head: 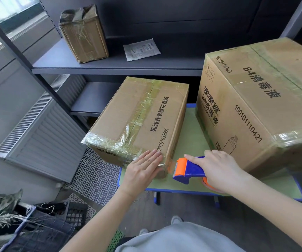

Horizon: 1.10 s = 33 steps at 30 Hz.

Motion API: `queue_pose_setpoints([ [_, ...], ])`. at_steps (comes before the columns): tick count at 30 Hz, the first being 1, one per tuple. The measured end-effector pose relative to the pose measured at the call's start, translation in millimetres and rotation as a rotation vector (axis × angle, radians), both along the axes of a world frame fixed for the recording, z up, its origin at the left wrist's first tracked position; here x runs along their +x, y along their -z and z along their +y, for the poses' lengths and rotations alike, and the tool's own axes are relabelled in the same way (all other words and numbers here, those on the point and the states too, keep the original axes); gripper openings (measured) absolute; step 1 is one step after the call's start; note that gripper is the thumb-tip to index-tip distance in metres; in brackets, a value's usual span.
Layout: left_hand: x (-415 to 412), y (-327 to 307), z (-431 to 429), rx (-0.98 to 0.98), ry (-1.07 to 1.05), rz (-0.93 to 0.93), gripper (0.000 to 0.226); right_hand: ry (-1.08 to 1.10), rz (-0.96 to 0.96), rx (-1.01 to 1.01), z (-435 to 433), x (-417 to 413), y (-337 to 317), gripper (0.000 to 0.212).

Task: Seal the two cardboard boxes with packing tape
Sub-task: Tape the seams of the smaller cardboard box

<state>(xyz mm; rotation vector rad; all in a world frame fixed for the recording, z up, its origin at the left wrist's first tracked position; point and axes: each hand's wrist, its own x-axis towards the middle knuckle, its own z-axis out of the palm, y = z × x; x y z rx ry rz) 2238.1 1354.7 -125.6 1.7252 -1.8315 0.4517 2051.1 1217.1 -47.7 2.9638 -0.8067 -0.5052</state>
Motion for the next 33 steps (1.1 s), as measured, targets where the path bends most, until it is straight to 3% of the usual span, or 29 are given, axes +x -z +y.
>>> queue_pose_setpoints([
  [3,-1,-2,2,0.073,0.004,0.06,0.031,0.0,0.076,-0.007,-1,14,5,0.07],
  [7,-2,-4,9,0.204,0.029,0.084,0.052,0.0,0.394,0.005,-8,15,18,0.046],
  [8,-4,-5,10,0.213,0.015,0.093,0.053,0.058,0.389,0.069,-11,10,21,0.048],
  [10,-13,-4,5,0.197,-0.065,0.104,0.051,0.203,0.234,0.176,-20,2,21,0.062],
  [13,-36,-1,-13,0.143,-0.253,0.077,0.043,0.32,-0.018,0.13,-28,6,15,0.076],
  [20,-44,3,-30,0.087,-0.381,-0.01,0.024,0.38,-0.212,0.107,-22,16,2,0.085],
  [27,-42,6,-28,0.114,-0.32,0.002,0.025,0.329,-0.487,0.011,-12,39,-10,0.087],
  [33,-27,-7,-2,0.122,-0.19,0.126,0.034,0.108,-0.499,-0.154,-2,80,-10,0.081],
])
